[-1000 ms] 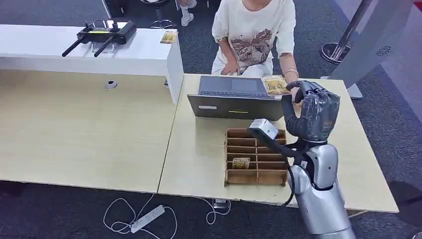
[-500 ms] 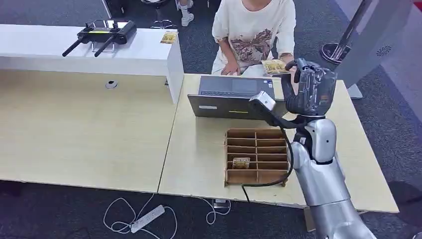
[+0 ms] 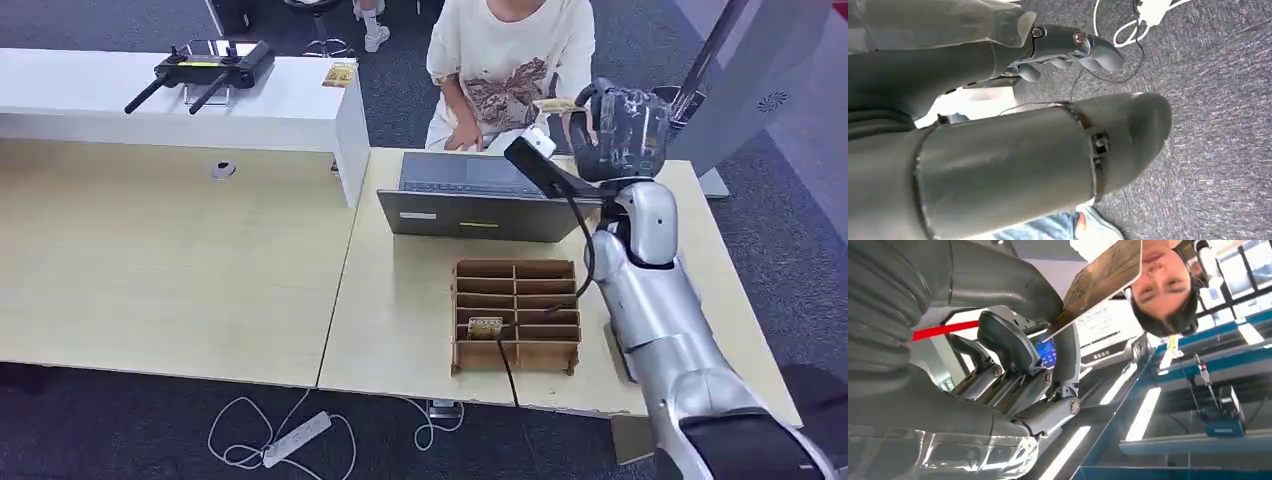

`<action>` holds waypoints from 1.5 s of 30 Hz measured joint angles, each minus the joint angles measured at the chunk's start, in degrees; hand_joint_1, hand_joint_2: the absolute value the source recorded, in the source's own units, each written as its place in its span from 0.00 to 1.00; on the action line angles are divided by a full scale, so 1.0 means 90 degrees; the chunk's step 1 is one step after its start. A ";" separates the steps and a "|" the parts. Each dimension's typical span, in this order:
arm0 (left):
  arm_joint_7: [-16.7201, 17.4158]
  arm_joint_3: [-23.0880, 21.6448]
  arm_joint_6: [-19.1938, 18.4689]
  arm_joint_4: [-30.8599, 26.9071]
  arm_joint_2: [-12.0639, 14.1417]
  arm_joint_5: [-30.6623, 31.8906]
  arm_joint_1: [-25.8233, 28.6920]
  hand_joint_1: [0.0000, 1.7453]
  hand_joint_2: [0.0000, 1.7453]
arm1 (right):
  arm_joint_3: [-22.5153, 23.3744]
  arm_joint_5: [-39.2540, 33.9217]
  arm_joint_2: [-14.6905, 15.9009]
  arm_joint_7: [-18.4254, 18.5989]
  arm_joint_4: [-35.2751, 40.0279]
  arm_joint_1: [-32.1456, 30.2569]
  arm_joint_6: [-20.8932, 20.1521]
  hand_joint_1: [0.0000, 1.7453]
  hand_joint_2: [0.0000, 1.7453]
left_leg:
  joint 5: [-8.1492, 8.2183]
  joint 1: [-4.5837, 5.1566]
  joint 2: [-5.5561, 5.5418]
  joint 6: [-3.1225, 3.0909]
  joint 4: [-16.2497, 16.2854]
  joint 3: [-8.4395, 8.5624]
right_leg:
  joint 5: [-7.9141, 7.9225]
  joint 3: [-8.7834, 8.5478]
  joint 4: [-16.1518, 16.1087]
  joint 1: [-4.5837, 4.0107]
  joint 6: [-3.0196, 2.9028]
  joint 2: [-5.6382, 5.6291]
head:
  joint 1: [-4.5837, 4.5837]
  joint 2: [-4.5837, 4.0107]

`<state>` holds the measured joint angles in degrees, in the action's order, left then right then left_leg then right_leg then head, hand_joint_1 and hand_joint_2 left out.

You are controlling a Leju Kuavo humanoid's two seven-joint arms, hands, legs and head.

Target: Pass the card to the sensor for recognition and then transmit it.

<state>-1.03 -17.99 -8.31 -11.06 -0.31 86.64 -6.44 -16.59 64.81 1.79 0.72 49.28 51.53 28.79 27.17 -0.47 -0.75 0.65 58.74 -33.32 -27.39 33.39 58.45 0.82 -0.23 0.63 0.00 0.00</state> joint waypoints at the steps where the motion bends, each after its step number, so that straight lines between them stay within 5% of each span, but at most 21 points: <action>1: -0.0005 -0.0005 0.0000 0.0000 0.0002 0.0000 0.0001 0.00 0.00 | 0.0000 0.0000 0.0000 0.0012 -0.0095 0.0068 0.0000 1.00 1.00 | 0.0000 0.0000 0.0000 0.0000 0.0000 0.0000 | 0.0000 0.0000 0.0000 0.0000 0.0000 0.0000 | -0.0005 0.0000; 13: -0.0019 -0.0031 0.0017 0.0000 0.0002 0.0000 0.0005 0.00 0.00 | 0.0051 -0.0503 -0.0015 -0.0116 -0.1111 0.0682 -0.0226 1.00 1.00 | 0.0000 0.0000 -0.0001 0.0000 0.0001 -0.0001 | 0.0000 0.0001 -0.0001 0.0000 0.0000 0.0001 | -0.0002 0.0000; 26: -0.0124 -0.0228 0.0053 0.0000 0.0034 0.0000 0.0022 0.00 0.00 | 0.0209 -0.0675 0.0015 0.0180 -0.2214 0.1308 -0.0855 1.00 1.00 | 0.0000 0.0000 0.0002 0.0000 0.0003 -0.0001 | 0.0001 0.0003 0.0000 0.0000 0.0000 -0.0001 | -0.0002 0.0000; 45: -0.0197 -0.0430 0.0058 0.0000 0.0053 0.0000 0.0035 0.00 0.00 | 0.0175 -0.0343 -0.0036 0.0391 -0.2800 0.1662 -0.1270 1.00 1.00 | 0.0000 -0.0001 0.0000 0.0000 0.0003 -0.0002 | 0.0000 0.0003 0.0000 -0.0001 0.0000 0.0001 | -0.0005 0.0000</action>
<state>-2.80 -21.86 -7.78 -11.06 0.17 86.64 -6.12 -15.02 61.72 1.46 4.24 24.09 66.48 17.35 27.17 -0.47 -0.75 0.64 58.77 -33.34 -27.38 33.41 58.45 0.81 -0.22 0.64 -0.04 0.00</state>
